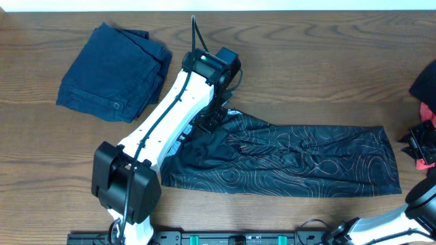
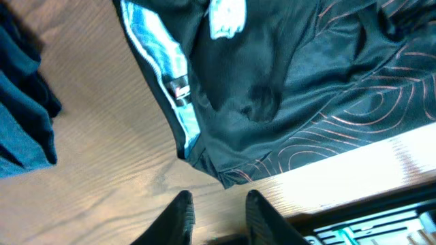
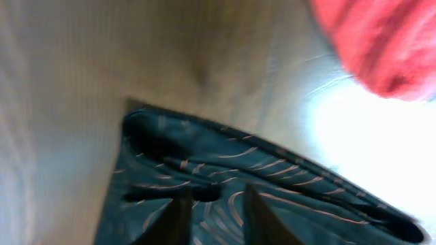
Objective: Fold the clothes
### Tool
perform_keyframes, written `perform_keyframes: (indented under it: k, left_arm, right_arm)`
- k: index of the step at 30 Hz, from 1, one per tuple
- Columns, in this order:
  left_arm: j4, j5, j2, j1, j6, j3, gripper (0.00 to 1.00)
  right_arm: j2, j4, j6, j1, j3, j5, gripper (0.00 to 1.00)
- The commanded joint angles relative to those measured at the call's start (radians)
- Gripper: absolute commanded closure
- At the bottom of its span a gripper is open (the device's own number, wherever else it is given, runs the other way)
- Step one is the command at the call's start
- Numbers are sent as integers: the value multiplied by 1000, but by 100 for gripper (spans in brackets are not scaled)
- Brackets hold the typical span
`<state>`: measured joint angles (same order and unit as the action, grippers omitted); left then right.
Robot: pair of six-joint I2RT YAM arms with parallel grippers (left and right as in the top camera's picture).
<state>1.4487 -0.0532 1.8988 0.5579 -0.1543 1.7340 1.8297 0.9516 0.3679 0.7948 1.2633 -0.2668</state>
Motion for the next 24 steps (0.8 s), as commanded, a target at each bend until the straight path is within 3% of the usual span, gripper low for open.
perform_keyframes:
  k: [1, 4, 9, 17, 24]
  left_arm:
    - [-9, 24, -3, -5, 6, 11, 65]
    - [-24, 24, -3, -5, 7, 11, 58]
    - [-43, 24, -3, -5, 11, 11, 51]
    - [-45, 24, -3, -5, 10, 11, 50]
    - [-61, 24, -3, -5, 11, 11, 50]
  right_arm:
    - [-21, -8, -61, -43, -5, -154, 71]
    - [-21, -28, -108, -124, -10, -192, 69]
    - [-21, -15, -74, -230, -10, -27, 67]
    - [-21, 56, 32, -285, -15, 190, 57]
    - [-21, 4, 91, -285, -85, 203, 53]
